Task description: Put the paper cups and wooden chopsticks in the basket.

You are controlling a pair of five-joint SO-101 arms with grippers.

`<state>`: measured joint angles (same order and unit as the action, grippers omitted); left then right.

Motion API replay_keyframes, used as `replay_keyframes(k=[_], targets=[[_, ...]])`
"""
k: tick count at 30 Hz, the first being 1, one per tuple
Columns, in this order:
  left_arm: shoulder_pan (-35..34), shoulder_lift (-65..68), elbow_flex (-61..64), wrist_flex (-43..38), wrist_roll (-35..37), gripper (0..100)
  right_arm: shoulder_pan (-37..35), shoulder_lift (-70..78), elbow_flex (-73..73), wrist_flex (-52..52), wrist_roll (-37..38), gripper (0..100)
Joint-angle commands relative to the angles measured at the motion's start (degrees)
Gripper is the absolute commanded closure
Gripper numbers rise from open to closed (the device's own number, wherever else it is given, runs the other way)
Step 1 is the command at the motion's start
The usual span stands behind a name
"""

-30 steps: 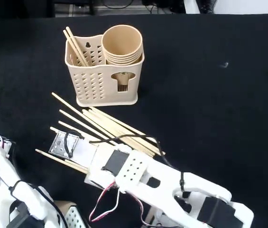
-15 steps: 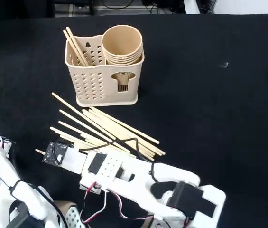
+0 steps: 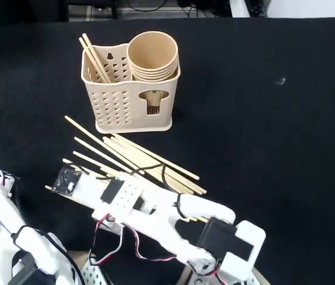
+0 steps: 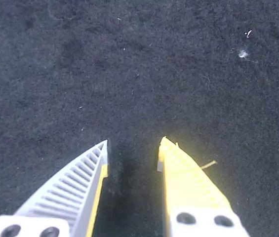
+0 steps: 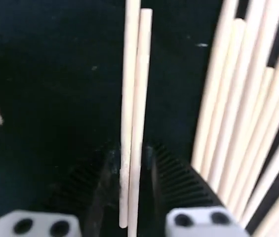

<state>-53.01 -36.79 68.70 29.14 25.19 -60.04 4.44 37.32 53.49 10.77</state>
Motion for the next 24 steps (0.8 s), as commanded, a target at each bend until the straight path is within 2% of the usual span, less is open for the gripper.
replay_keyframes(k=[1,8,15,18,21,24], targets=[[0.31,-1.49,-0.84,-0.62,0.00,83,1.76,-1.71,2.24,1.05,0.00,98.2],[0.31,-1.49,-0.84,-0.53,0.00,83,3.52,-17.54,5.85,5.45,0.00,98.8],[0.31,-1.49,-0.84,-0.53,0.00,83,18.64,-36.97,5.76,8.18,0.00,98.7],[0.48,-1.49,-0.84,-0.53,0.00,83,22.51,-44.79,3.56,7.91,-0.09,98.7],[0.57,-1.41,-0.84,-0.53,0.00,83,23.38,-51.74,-3.12,7.38,-0.44,98.7],[0.57,-1.23,-0.84,-0.70,0.00,83,23.47,-54.81,-9.89,-0.44,-0.44,98.7]])
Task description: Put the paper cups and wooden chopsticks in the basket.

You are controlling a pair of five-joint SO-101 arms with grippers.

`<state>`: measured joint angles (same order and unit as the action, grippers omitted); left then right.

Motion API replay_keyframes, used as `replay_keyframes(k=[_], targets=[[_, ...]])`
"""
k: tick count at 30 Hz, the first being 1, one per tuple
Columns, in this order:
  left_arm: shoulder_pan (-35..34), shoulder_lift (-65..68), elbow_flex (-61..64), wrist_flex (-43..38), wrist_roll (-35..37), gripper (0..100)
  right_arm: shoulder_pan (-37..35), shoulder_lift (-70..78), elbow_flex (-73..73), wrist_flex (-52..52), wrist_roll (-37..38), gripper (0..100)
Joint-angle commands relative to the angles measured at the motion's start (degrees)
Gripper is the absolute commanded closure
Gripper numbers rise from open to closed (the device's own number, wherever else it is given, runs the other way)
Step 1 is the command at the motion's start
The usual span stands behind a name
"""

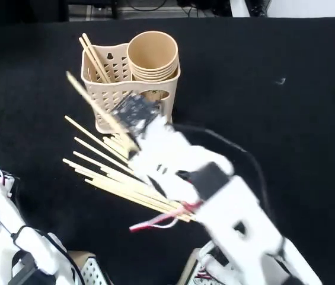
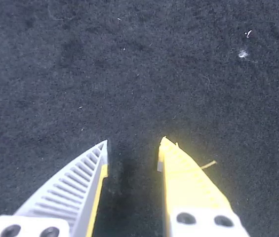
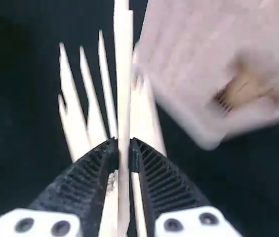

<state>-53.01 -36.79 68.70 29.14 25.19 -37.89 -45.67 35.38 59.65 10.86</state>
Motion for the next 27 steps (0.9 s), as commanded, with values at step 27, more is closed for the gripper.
replay_keyframes(k=[27], targets=[[0.66,-1.32,-0.84,-0.88,0.00,83,6.07,37.93,-22.99,-64.09,-0.62,98.7]])
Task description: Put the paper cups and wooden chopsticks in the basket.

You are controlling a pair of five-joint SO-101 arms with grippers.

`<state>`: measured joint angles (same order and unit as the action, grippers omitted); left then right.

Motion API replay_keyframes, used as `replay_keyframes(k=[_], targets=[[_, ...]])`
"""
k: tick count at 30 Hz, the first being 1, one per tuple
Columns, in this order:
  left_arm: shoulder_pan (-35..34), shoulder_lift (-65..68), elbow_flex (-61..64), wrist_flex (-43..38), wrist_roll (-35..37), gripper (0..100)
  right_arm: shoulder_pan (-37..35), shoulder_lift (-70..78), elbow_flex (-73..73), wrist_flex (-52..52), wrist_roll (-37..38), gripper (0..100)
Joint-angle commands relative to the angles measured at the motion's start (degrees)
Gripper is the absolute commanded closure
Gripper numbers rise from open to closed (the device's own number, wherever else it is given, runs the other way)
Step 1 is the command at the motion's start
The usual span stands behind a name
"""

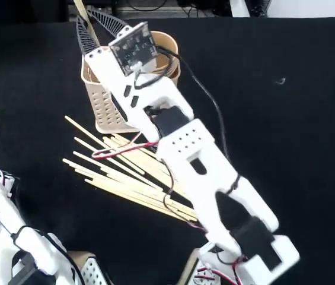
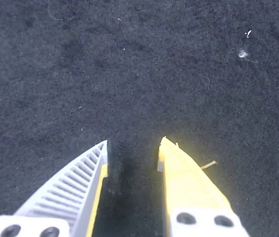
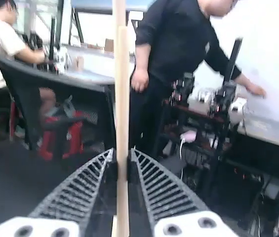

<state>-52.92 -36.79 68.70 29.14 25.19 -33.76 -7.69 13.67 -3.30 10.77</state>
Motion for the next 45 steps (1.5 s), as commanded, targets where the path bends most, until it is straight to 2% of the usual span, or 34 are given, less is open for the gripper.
replay_keyframes(k=[1,6,11,19,25,28,31,33,39,45], targets=[[0.57,-1.32,-0.84,-0.88,0.00,83,2.11,0.04,-0.22,-0.53,-0.53,98.7],[0.57,-1.32,-0.84,-0.88,0.00,83,2.29,-0.13,2.51,7.30,-2.64,97.4],[0.57,-1.32,-0.84,-0.88,0.00,83,3.25,-3.56,-0.66,20.04,-9.05,82.3],[0.57,-1.32,-0.84,-0.88,0.00,83,3.25,-20.44,-0.22,40.53,-9.41,86.8],[0.57,-1.23,-0.92,-0.88,0.00,83,-0.97,-33.19,18.15,58.02,-9.32,88.4],[0.57,-1.05,-0.92,-0.88,0.00,83,-5.63,-35.21,33.10,56.88,-9.23,84.1],[1.10,-1.05,-0.84,-0.88,0.00,83,-9.58,-34.42,46.46,46.86,-9.23,75.7],[2.15,-1.05,-0.84,-0.62,-0.09,83,-11.87,-32.92,53.41,38.77,-9.23,73.6],[2.33,-0.97,-0.84,-0.53,-0.09,83,-15.12,-25.80,55.52,34.99,-3.16,79.9],[2.15,-0.97,-0.66,-0.44,-0.09,83,-15.21,-16.75,52.09,35.52,1.58,80.8]])
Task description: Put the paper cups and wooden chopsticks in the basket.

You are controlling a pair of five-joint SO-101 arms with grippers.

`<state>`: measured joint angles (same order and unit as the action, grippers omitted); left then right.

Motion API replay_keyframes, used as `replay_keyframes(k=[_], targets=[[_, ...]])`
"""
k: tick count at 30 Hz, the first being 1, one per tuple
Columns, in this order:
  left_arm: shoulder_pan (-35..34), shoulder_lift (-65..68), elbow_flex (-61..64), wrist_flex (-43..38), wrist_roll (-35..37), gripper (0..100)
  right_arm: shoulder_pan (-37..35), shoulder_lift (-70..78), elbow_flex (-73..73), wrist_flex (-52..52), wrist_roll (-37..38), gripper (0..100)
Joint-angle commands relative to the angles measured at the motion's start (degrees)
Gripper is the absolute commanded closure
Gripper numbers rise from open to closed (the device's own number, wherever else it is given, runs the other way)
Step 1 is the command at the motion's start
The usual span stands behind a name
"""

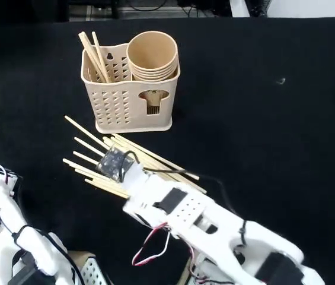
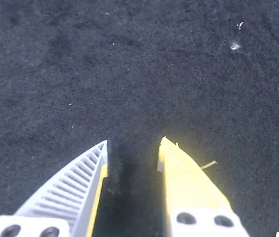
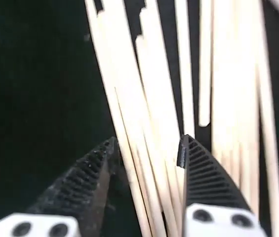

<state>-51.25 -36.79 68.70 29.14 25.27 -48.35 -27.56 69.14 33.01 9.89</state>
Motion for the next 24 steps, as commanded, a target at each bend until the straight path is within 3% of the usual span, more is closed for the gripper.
replay_keyframes(k=[1,3,7,15,24], targets=[[0.40,-0.97,-0.31,-0.44,-0.18,83,-0.62,4.35,-4.18,-0.62,2.81,80.9],[0.31,-1.49,0.13,-0.44,-0.53,83,-0.53,6.46,-6.11,0.97,2.90,83.2],[0.31,-1.49,0.13,-0.44,-3.16,83,-0.35,8.66,-7.69,1.67,3.08,99.4],[0.75,-1.49,-0.22,-0.44,-3.08,83,2.46,6.99,-7.78,2.02,3.34,98.8],[0.75,-1.49,-0.48,-0.53,-3.16,83,3.69,-9.80,-3.21,7.03,3.16,98.7]])
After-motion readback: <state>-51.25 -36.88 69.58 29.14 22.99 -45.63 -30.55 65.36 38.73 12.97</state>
